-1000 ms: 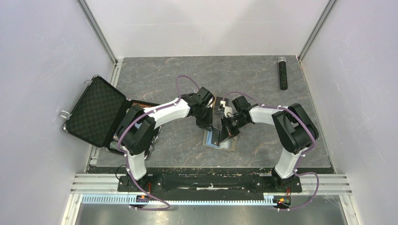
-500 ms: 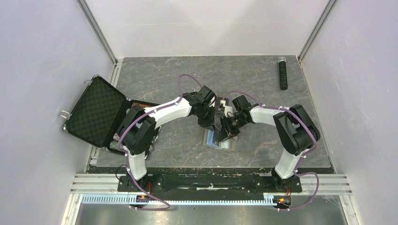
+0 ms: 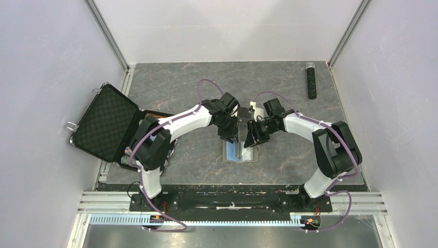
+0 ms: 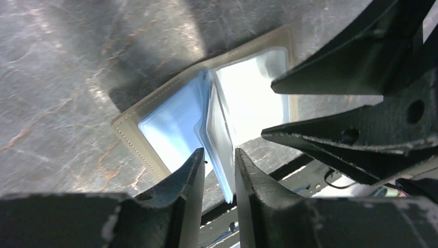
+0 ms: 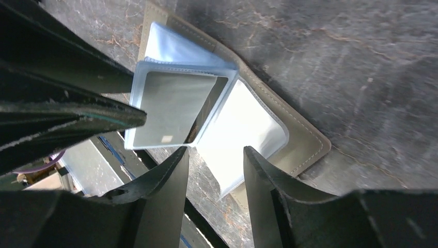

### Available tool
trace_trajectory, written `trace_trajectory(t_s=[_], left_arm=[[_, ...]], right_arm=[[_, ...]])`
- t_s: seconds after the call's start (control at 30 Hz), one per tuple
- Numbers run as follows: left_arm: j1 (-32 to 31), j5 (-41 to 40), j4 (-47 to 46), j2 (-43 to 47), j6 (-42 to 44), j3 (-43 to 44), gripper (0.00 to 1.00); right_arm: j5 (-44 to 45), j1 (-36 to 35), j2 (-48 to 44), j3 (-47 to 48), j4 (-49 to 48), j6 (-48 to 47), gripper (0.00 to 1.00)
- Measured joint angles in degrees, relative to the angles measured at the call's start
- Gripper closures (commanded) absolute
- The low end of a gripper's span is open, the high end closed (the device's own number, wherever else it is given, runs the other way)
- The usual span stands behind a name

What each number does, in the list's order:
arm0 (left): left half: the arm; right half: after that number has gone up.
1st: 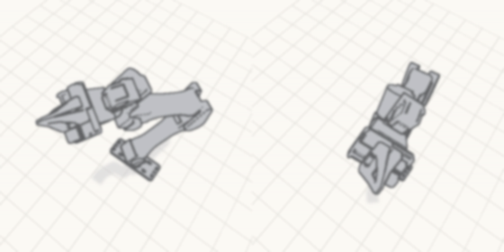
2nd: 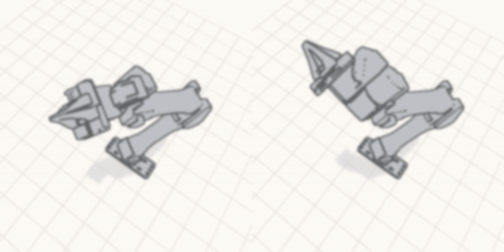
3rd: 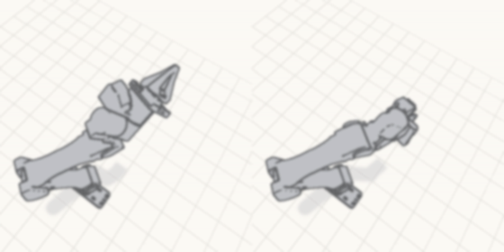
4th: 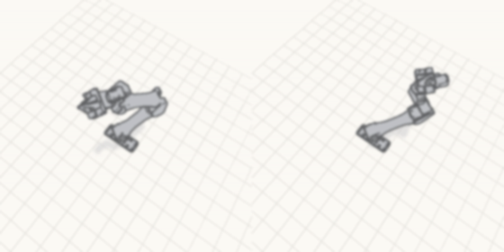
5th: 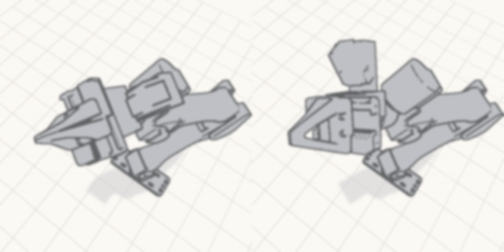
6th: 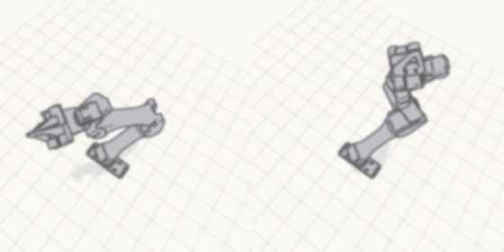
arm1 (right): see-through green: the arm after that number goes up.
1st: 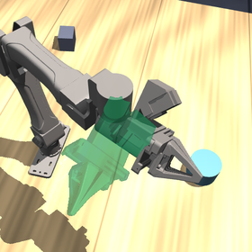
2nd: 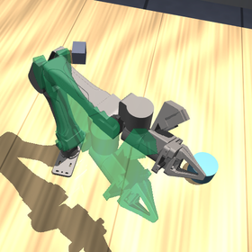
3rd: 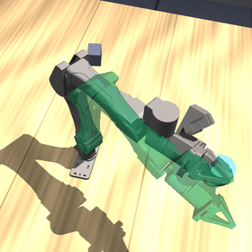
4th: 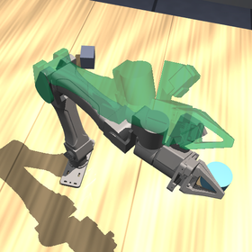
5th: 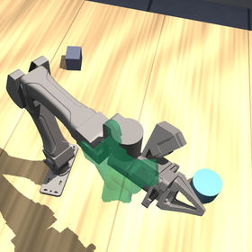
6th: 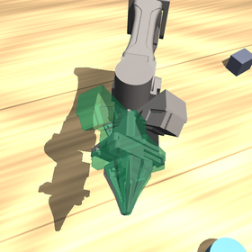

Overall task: Put the credit cards into the card holder
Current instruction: Insert the credit card into the card holder.

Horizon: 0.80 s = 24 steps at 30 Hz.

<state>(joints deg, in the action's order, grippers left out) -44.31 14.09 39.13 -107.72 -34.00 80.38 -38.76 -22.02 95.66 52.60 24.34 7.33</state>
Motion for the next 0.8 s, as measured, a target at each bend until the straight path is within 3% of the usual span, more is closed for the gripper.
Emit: trace_trajectory(t_s=[0.27,0.8], left_arm=[[-2.14,5.9,-1.25,-4.37,-0.02,3.98,0.64],[-4.07,15.08,-5.97,-12.5,-0.13,12.41,0.48]], right_arm=[[1.92,4.02,-2.62,0.0,0.94,-0.26,0.52],[10.97,10.05,-9.38,0.09,1.03,2.82,0.31]])
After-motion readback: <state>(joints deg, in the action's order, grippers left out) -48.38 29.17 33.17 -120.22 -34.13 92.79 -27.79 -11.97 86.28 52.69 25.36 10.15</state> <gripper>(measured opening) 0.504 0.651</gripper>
